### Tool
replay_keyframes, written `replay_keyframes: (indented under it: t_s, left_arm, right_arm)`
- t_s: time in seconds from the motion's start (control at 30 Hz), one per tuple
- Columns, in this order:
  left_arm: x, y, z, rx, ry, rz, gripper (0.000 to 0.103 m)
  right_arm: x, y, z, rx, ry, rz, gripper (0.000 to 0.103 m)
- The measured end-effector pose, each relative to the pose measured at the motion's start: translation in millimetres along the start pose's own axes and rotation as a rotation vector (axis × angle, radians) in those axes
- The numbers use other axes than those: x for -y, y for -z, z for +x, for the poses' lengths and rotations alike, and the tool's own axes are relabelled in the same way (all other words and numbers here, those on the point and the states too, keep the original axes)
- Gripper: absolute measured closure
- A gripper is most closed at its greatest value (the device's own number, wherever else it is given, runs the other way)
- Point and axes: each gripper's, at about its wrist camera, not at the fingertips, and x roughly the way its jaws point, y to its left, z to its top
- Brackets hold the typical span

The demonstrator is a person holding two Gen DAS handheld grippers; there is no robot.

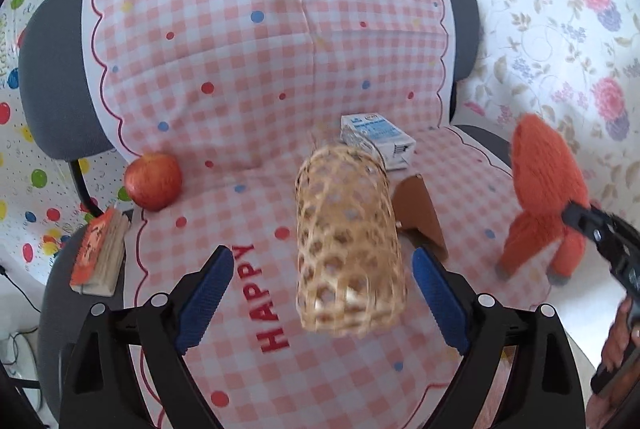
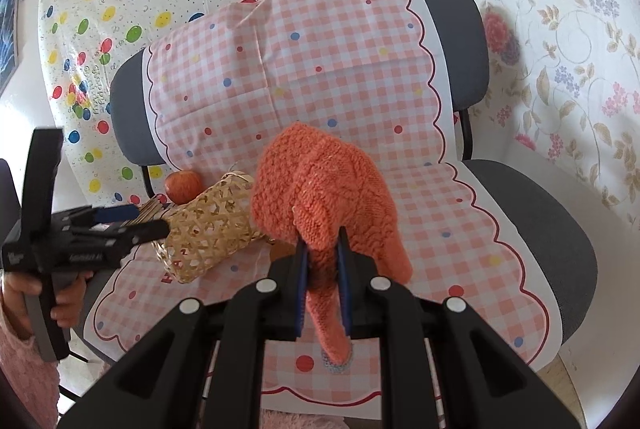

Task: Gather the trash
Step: 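Carry the bamboo tube and glove over the bin and open both tools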

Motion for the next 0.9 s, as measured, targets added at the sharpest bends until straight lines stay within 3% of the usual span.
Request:
replay_keyframes:
  t_s: [0.17,0.4,0.47,0.53,0.7,0.9]
  left_arm:
    - [11.2,-26.4,30.5,-0.055,-0.017,0.03,0.013]
    - [21.2,-33.0,73.6,-0.169,-0.085,0.027,0.014]
    - [20.7,-32.2,76.9,-0.173,-0.086,0.021,0.017]
    - [19.1,-29.0,79.1,-0.186,-0.053,0.008,0.028]
    - [13.0,-15.9,59.0,-0.114,-0.025,-0.031,0.031]
    - [13.0,8.5,1.9,0.038,0.019,-0.073,0.031]
  right_arm:
    - [3.8,0.6,-0.2,0.001,0.002,0.009,0.09]
    - [11.9,2.8,1.4,-0.006,0.004,0.021,0.09]
    - [12.7,3.6,2.2,-0.01,0.002,0.02,0.09]
    - [12.4,4.2,2.8,-0.014,-0.001,0.017,0.09]
    - [10.3,7.1,-2.0,-0.001,0.004,0.014,0.09]
    - [10.1,5.3,-16.1,0.03,0.01,0.026,0.09]
